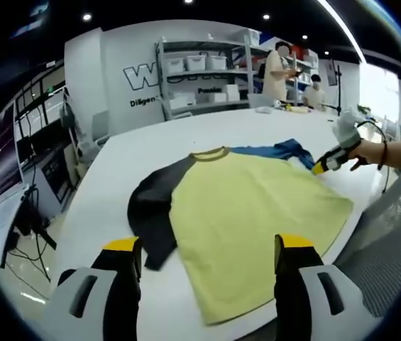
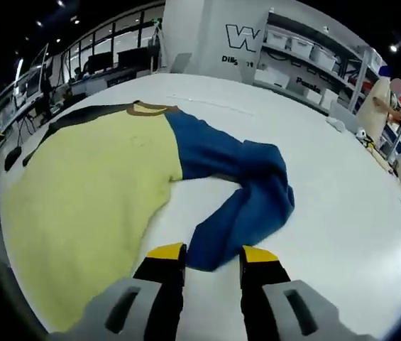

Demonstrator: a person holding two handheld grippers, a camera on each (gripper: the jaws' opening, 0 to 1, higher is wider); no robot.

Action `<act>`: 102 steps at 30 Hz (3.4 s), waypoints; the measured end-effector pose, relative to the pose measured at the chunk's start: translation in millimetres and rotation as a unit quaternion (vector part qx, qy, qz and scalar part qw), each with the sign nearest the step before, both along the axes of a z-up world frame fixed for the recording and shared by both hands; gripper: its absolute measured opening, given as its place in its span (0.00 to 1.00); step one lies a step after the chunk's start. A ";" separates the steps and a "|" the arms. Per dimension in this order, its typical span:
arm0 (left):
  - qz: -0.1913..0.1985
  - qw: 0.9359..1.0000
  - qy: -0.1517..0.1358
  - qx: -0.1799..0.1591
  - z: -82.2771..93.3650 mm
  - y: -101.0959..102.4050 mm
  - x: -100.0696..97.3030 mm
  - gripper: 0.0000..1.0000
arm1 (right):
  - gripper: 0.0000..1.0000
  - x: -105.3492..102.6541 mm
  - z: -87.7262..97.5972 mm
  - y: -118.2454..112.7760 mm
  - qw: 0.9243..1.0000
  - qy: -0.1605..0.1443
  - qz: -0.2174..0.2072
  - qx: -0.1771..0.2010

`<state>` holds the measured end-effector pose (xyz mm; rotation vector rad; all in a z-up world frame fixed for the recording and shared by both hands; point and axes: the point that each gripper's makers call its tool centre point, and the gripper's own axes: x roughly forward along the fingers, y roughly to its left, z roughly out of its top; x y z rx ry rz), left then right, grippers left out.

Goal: Fold the garment on the visible template until the final outline fits inside the template.

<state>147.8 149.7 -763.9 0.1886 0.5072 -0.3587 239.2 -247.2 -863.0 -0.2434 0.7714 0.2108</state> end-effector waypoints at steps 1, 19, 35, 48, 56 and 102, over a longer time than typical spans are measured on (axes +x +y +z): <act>-0.001 1.000 0.000 0.001 0.0 -0.5 -0.2 0.78 | 0.14 -0.1 -0.6 -1.2 1.000 0.001 -0.001 -0.005; -0.003 1.000 -0.001 0.007 1.8 -3.5 -1.6 0.77 | 0.00 31.4 104.9 -47.8 0.995 -0.093 -0.033 -0.008; -0.031 0.999 0.007 0.020 -3.1 -11.8 -3.9 0.78 | 0.00 62.2 145.3 -103.3 0.989 -0.121 -0.071 -0.039; -0.027 0.999 -0.002 0.019 0.9 -11.4 -3.9 0.77 | 0.00 91.6 99.6 -167.1 0.989 -0.079 -0.112 -0.051; -0.036 0.999 0.002 0.028 -2.4 -14.5 -3.9 0.82 | 0.00 102.3 52.6 -192.7 0.988 -0.028 -0.134 -0.066; -0.044 0.999 0.002 0.014 -2.4 -15.9 -4.2 0.87 | 0.00 84.3 3.6 -128.6 0.980 0.014 -0.196 0.016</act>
